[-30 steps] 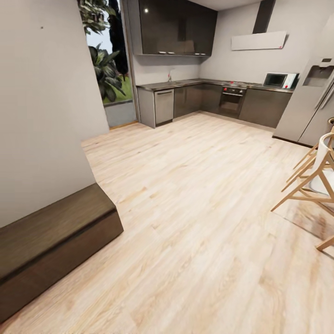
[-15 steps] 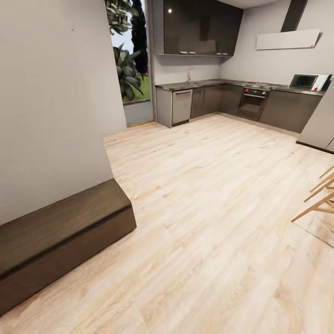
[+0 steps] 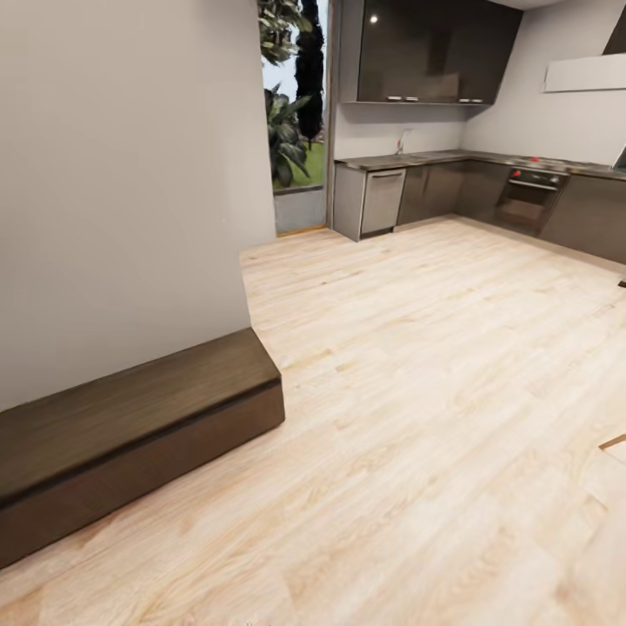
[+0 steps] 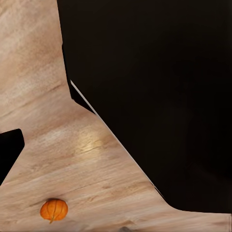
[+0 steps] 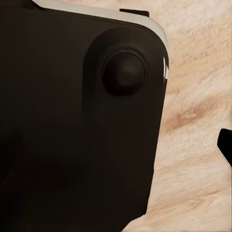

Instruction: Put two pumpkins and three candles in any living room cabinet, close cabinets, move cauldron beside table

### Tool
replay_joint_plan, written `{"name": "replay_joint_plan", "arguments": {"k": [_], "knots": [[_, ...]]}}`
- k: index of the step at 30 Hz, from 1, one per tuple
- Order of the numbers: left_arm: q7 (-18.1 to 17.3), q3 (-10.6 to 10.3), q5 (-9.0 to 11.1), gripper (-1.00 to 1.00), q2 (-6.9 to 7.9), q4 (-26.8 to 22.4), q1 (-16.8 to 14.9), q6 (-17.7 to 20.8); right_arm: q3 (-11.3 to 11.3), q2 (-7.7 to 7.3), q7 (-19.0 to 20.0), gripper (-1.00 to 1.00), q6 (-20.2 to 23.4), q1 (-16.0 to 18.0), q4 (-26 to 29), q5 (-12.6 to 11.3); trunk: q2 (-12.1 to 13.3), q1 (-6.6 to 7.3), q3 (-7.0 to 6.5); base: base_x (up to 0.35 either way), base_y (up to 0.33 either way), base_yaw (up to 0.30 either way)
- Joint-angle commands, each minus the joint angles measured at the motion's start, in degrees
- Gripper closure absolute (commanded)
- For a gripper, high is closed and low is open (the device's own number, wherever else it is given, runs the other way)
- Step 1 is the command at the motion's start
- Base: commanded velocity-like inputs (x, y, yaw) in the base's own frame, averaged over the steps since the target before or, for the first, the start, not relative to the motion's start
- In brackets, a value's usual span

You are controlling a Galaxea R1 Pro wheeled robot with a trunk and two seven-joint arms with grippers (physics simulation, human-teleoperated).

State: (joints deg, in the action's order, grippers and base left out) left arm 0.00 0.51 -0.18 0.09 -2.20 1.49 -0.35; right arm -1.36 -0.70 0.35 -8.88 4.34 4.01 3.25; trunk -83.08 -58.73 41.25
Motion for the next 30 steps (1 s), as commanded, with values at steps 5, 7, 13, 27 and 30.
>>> {"name": "replay_joint_plan", "arguments": {"k": [5, 7, 13, 27, 30], "knots": [[0.0, 0.0, 0.0, -1.0, 0.0, 0.0, 0.0, 0.0, -0.5, 0.08, 0.0, -1.0, 0.0, 0.0, 0.0, 0.0, 0.0, 0.0, 0.0, 0.0, 0.0, 0.289], [0.0, 0.0, 0.0, -1.0, 0.0, 0.0, 0.0, 0.0, -0.5, 0.08, 0.0, -1.0, 0.0, 0.0, 0.0, 0.0, 0.0, 0.0, 0.0, 0.0, 0.0, 0.289], [0.0, 0.0, 0.0, -1.0, 0.0, 0.0, 0.0, 0.0, -0.6, 0.14, 0.0, -1.0, 0.0, 0.0, 0.0, 0.0, 0.0, 0.0, 0.0, 0.0, 0.0, 0.289], [0.0, 0.0, 0.0, -1.0, 0.0, 0.0, 0.0, 0.0, -0.6, 0.17, 0.0, -1.0, -1.2, 0.0, -0.1, 0.0, 0.0, 0.0, 0.0, 0.0, 0.0, 0.289], [0.0, 0.0, 0.0, -1.0, 0.0, 0.0, 0.0, 0.0, -0.6, 0.17, 0.0, -1.0, -1.2, 0.0, -0.1, 0.0, 0.0, 0.0, 0.0, 0.0, 0.0, 0.289]]}}
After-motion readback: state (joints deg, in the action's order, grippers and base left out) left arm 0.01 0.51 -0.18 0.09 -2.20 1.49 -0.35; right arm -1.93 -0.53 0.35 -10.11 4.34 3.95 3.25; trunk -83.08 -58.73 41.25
